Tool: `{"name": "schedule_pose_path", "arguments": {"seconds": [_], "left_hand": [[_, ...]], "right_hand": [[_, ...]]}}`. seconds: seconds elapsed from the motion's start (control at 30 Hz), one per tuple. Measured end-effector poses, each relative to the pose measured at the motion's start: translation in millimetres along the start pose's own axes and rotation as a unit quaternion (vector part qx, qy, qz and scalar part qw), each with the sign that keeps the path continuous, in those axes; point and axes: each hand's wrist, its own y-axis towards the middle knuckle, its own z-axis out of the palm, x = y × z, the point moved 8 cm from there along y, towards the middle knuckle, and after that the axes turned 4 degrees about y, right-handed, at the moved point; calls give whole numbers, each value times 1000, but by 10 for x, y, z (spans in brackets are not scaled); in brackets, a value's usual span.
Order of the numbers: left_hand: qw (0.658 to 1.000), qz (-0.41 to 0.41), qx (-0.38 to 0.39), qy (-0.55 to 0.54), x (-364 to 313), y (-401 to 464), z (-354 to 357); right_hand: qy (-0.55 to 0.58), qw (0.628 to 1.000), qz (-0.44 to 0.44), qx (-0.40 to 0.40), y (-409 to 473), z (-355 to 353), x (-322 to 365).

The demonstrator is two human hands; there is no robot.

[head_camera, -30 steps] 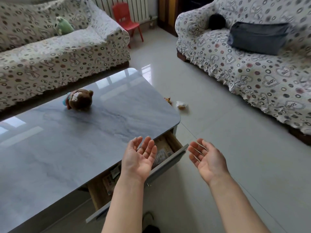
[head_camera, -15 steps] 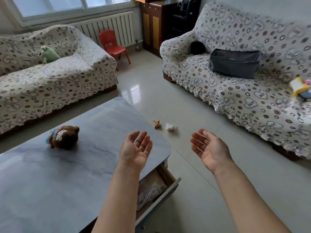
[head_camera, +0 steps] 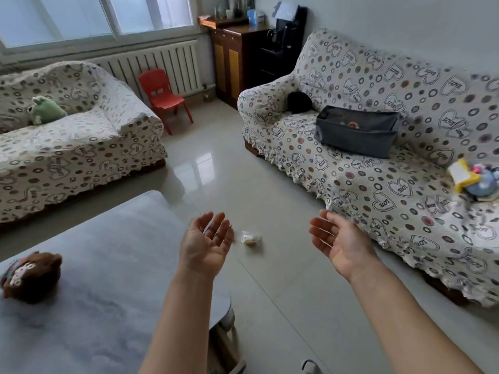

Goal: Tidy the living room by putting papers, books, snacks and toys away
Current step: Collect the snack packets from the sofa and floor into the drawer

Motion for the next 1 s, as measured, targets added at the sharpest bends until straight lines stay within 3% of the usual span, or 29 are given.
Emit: {"name": "schedule_pose_path", "arguments": {"seconds": [0.27, 0.6, 0.77, 1.0], "left_hand": [[996, 57, -51, -51, 65, 442, 559], [982, 113, -118, -93, -419, 1186, 589], [977, 103, -150, -110, -667, 2048, 640], [970, 23, -211, -115, -826, 3375, 586]], "right_hand": [[-67, 997, 11, 41, 982, -68, 700], [-99, 985, 69, 124, 2075, 916, 659], [-151, 975, 78, 144, 2875, 1574, 532], [-225, 956, 126, 143, 3984, 2450, 108]]}}
